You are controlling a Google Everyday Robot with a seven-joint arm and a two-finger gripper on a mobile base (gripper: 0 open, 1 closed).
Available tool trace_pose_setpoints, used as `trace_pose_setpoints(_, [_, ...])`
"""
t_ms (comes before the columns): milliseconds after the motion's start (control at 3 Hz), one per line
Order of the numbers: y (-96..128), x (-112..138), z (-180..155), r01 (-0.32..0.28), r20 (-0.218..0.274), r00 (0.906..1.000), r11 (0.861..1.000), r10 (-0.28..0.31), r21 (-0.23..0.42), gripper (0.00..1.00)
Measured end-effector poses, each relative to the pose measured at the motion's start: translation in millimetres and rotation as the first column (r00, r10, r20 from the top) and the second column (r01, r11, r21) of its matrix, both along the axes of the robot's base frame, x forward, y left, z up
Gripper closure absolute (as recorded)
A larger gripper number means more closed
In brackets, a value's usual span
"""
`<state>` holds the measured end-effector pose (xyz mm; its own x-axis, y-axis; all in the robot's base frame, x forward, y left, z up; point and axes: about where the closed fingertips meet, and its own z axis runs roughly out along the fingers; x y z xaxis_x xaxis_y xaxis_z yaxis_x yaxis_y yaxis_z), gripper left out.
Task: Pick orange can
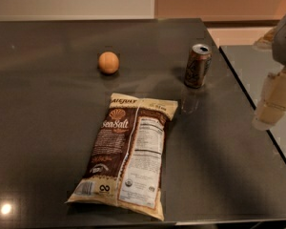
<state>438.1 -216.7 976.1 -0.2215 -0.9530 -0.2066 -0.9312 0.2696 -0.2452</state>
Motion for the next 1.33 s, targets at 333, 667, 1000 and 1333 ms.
trace_pose_setpoints(333, [0.0, 0.0, 0.0, 0.0, 0.0, 1.0, 1.0, 0.0, 0.0, 0.0])
trace_pose_setpoints(667, [-0.2, 0.7, 0.1, 0.0, 0.0, 1.0, 1.0, 0.0, 0.002, 0.0])
trace_pose_setpoints(1000, [-5.6, 21.3, 1.3, 0.009, 0.01, 0.9999, 0.998, -0.01, 0.064, 0.0])
trace_pose_setpoints(1333, [-15.1, 53.5, 0.3, 0.038, 0.025, 0.9988, 0.992, -0.042, 0.12, 0.0])
